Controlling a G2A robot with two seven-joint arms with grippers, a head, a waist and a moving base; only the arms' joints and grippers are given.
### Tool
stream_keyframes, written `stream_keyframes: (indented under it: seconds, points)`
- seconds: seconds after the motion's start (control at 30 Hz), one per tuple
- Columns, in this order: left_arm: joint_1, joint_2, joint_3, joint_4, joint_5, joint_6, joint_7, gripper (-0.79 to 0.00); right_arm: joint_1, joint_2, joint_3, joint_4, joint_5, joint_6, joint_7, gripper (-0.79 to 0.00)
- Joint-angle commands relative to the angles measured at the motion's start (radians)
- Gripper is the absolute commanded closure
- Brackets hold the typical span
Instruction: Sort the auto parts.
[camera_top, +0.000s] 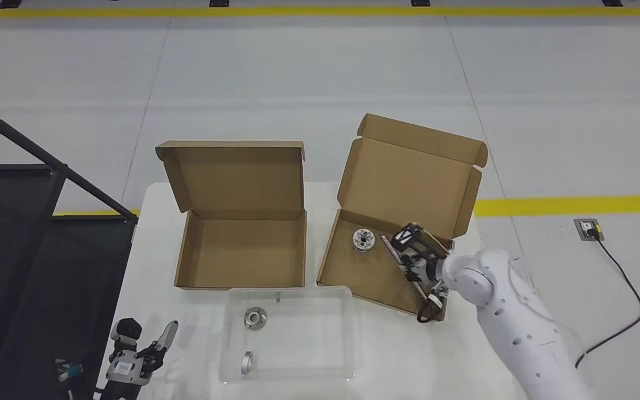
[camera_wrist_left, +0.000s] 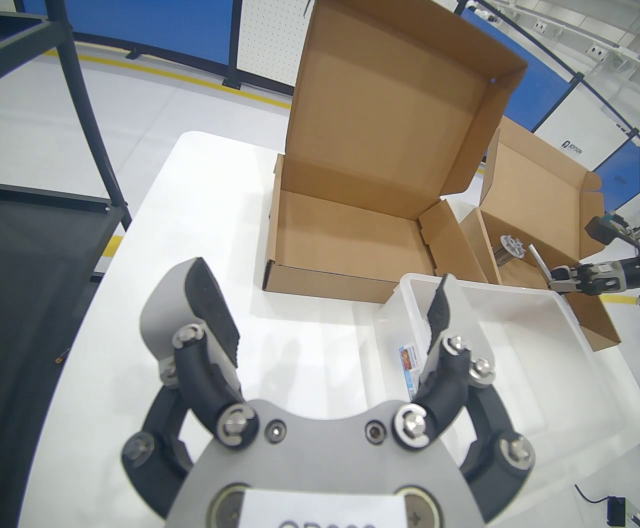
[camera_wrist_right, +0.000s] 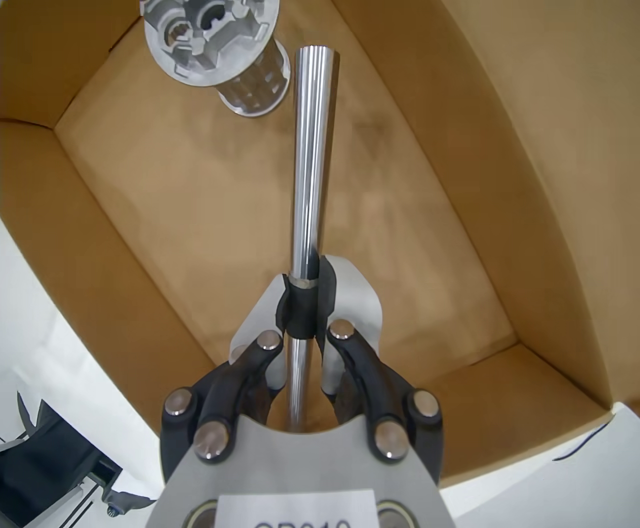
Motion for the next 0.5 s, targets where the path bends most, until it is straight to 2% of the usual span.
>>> stream_keyframes:
  seconds: [0.0, 0.13, 0.17, 0.2, 0.23, 0.27, 0.37, 0.47]
  points:
    - [0.0, 0.0, 0.0, 0.0, 0.0, 0.0, 0.0, -0.785, 0.024, -0.008, -0.024, 0.039, -0.002, 0.015, 0.003, 0.0]
    - [0.0, 0.0, 0.0, 0.0, 0.0, 0.0, 0.0, -0.785, 0.068, -0.025, -0.065, 0.117, 0.007, 0.028, -0.021, 0.0]
    - [0.0, 0.0, 0.0, 0.0, 0.0, 0.0, 0.0, -0.785, 0.077, -0.029, -0.071, 0.134, 0.011, 0.031, -0.028, -0.058]
    - [0.0, 0.0, 0.0, 0.0, 0.0, 0.0, 0.0, -0.785, 0.085, -0.032, -0.076, 0.15, 0.016, 0.033, -0.037, -0.194]
    - [0.0, 0.0, 0.0, 0.0, 0.0, 0.0, 0.0, -0.785, 0.092, -0.034, -0.08, 0.165, 0.017, 0.033, -0.044, -0.619]
    - [0.0, 0.0, 0.0, 0.0, 0.0, 0.0, 0.0, -0.785, 0.097, -0.035, -0.082, 0.176, 0.019, 0.032, -0.053, -0.785]
    - [0.0, 0.0, 0.0, 0.0, 0.0, 0.0, 0.0, -0.785, 0.099, -0.034, -0.079, 0.18, 0.019, 0.018, -0.086, -0.785]
    - [0.0, 0.0, 0.0, 0.0, 0.0, 0.0, 0.0, -0.785, 0.076, -0.025, -0.062, 0.123, 0.019, -0.012, -0.12, -0.785]
